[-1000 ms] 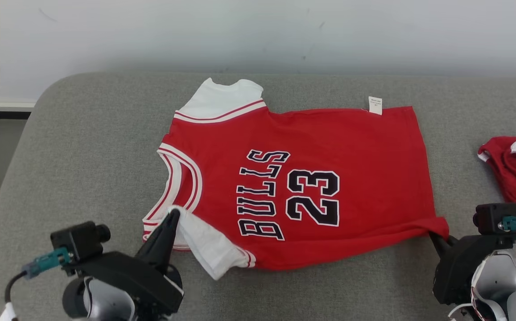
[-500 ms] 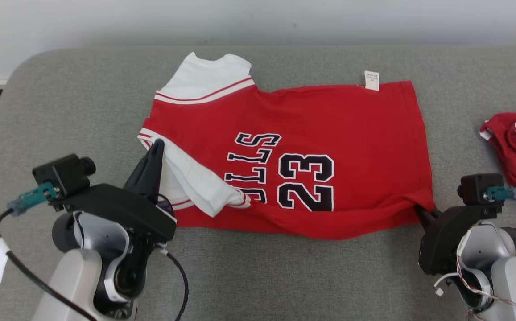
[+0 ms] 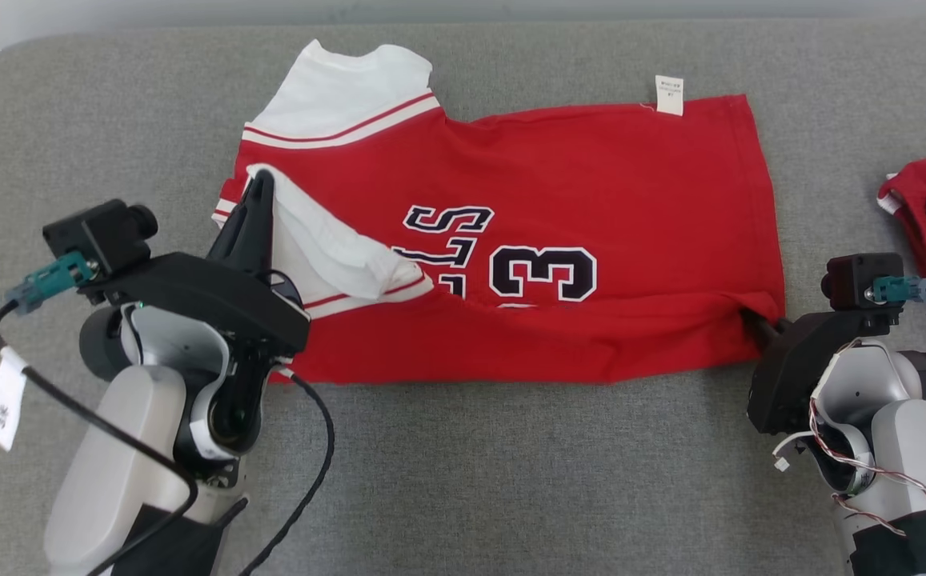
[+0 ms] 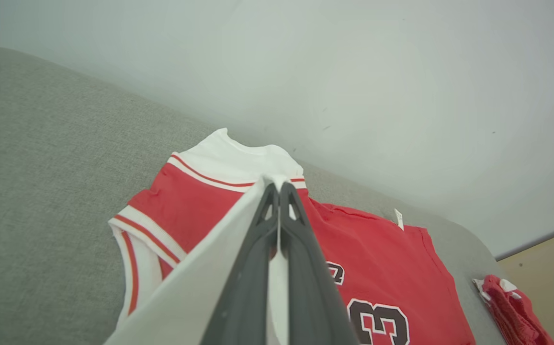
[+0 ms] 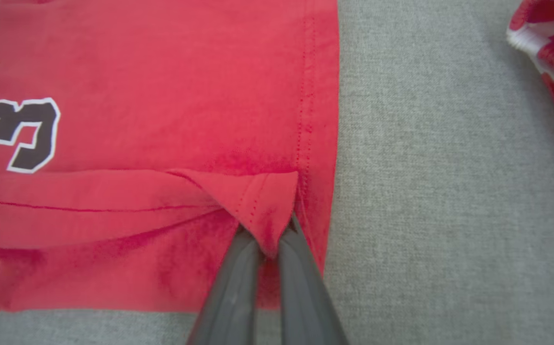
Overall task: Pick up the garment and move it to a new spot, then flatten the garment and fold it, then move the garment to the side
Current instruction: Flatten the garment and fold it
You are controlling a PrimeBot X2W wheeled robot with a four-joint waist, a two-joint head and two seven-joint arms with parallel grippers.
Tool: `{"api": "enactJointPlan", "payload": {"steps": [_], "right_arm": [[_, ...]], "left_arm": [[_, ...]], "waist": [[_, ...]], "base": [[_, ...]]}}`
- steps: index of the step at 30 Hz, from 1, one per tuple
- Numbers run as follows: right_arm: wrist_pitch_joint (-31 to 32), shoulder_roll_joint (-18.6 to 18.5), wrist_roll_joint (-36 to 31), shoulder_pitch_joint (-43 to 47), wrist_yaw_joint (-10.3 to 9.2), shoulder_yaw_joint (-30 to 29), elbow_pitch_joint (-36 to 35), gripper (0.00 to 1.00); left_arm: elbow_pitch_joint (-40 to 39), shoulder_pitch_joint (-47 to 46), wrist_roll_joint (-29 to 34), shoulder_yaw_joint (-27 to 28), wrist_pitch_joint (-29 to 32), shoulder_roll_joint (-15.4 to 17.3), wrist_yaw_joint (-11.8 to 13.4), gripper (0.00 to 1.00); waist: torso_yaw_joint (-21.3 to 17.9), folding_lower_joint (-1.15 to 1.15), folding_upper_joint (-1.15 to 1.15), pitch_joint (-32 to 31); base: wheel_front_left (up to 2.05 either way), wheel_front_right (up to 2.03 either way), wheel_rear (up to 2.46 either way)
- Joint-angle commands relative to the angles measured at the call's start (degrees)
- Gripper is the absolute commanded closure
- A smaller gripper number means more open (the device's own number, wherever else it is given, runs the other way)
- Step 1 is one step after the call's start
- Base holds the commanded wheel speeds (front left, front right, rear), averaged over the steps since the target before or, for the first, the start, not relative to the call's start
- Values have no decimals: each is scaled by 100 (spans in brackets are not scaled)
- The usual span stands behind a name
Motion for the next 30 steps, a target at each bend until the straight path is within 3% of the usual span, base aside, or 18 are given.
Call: {"api": "enactJointPlan", "payload": {"steps": [1,15,16,17,18,30], "right_arm": [[-58,-9,-88,-91,0,-48,69,100],[-201,-4,-189,-259,-2,54,650,100],[-219,-3,-119,-266,-2,102,669,52],[-346,-1,-48,-304,-1,136,687,0],[-411,0,-30,-322,-1,161,702,0],[-996,-8,16,-311,-1,76,597,0]], "left_arm": [[107,-165,40,-14,-67,-10,-60,100],[1349,-923,288,-230,-321,10,-289,100],[1428,-958,363,-264,-352,33,-268,100],[1549,-1022,391,-280,-446,54,-266,4],[1605,-1035,424,-278,-509,57,-254,0],[1830,-904,756,-459,-1083,215,-248,0]], "waist": [[12,-1,-1,61],[-64,-1,-1,163],[-70,-1,-1,157],[-87,-1,-1,144],[-92,-1,-1,131],[-40,-1,-1,-154]], "base": [[0,0,0],[0,0,0],[0,0,0],[0,0,0],[0,0,0],[0,0,0]]}}
